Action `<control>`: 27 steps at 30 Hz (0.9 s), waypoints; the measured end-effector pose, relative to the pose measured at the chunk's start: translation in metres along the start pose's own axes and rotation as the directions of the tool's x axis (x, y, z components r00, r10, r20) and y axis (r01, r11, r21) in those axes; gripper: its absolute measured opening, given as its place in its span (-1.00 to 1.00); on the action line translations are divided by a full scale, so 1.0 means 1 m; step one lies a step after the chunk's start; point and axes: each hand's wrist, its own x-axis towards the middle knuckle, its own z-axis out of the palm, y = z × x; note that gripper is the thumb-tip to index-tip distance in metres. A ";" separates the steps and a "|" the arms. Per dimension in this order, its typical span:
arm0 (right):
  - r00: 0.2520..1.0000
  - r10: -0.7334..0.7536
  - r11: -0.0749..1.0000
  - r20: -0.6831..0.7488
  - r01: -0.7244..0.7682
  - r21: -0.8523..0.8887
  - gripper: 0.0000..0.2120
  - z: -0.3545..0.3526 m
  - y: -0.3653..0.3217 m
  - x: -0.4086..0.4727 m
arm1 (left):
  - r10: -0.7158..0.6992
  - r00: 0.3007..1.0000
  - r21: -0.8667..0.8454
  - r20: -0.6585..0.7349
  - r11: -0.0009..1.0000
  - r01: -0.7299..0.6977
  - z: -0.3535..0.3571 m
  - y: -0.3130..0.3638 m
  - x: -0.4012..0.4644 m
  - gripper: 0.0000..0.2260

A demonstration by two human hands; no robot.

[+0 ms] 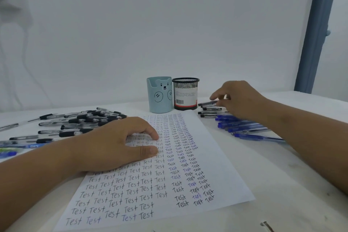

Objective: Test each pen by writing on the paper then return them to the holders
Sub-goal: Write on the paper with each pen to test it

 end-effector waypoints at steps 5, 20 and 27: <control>0.996 0.067 0.997 0.060 -0.065 -0.038 -0.75 0.003 0.003 -0.001 | 0.007 1.000 0.008 -0.008 1.000 -0.007 0.000 0.002 0.001 -0.62; 0.992 0.123 0.968 0.020 -0.115 -0.223 -0.69 0.002 -0.008 0.002 | -0.041 0.980 -0.093 -0.197 0.995 0.023 -0.022 0.004 -0.007 -0.75; 0.997 -0.077 0.992 -0.030 0.073 -0.104 -0.81 0.006 -0.047 -0.014 | -0.129 0.971 -0.017 -0.202 0.992 0.128 -0.049 -0.023 -0.014 -0.92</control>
